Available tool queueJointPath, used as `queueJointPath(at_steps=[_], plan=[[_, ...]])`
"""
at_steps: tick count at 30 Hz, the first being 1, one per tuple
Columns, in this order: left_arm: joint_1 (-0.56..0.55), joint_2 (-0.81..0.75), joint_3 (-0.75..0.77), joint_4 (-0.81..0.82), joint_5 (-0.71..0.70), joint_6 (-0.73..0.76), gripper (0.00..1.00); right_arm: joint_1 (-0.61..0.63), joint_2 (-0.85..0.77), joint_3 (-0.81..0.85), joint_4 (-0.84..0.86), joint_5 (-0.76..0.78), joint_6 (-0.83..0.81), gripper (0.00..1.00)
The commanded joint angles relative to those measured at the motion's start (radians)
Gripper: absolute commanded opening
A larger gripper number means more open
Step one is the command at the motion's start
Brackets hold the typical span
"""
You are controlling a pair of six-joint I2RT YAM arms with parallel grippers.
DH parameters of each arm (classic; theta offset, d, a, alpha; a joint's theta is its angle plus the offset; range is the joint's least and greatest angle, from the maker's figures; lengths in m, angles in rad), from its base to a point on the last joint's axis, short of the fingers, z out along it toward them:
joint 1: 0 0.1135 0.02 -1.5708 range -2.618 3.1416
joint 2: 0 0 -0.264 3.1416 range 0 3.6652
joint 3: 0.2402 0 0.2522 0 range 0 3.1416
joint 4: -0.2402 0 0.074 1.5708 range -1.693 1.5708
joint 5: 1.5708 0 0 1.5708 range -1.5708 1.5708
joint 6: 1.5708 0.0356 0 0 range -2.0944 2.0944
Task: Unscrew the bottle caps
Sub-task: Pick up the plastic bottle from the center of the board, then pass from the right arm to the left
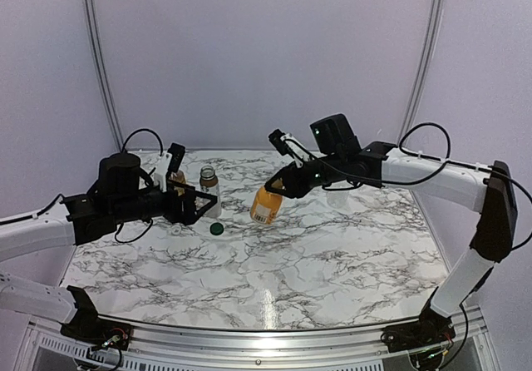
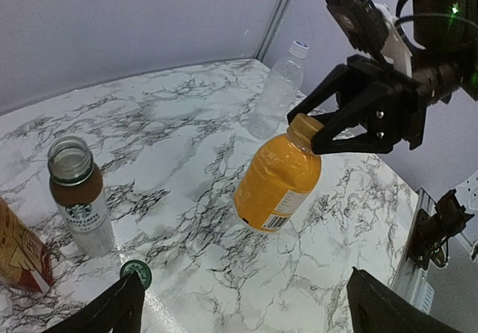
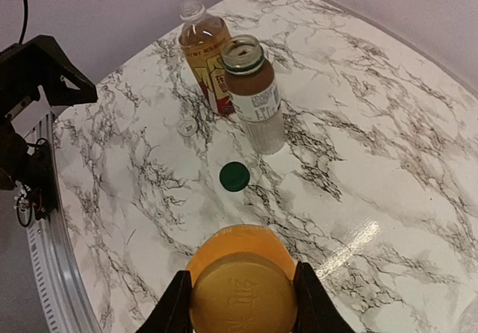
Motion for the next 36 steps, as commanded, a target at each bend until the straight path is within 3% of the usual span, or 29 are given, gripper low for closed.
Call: queueJointPath(at_steps=[1, 15, 23, 31, 36], plan=[[-0.067, 0.056, 0.104, -0.008, -0.048, 0.126, 0.97, 0.019, -0.043, 0.069, -0.016, -0.132, 0.099, 0.0], [-0.174, 0.245, 0.289, -0.092, -0.007, 0.309, 0.91, 0.064, -0.075, 0.12, 0.01, -0.233, 0.187, 0.0], [-0.189, 0.289, 0.305, -0.106, 0.021, 0.359, 0.91, 0.063, -0.077, 0.118, 0.039, -0.29, 0.193, 0.0], [-0.192, 0.309, 0.308, -0.107, 0.013, 0.358, 0.78, 0.064, -0.082, 0.106, 0.054, -0.314, 0.198, 0.0], [-0.192, 0.303, 0.296, -0.089, 0.024, 0.352, 0.76, 0.062, -0.085, 0.091, 0.083, -0.338, 0.214, 0.0]])
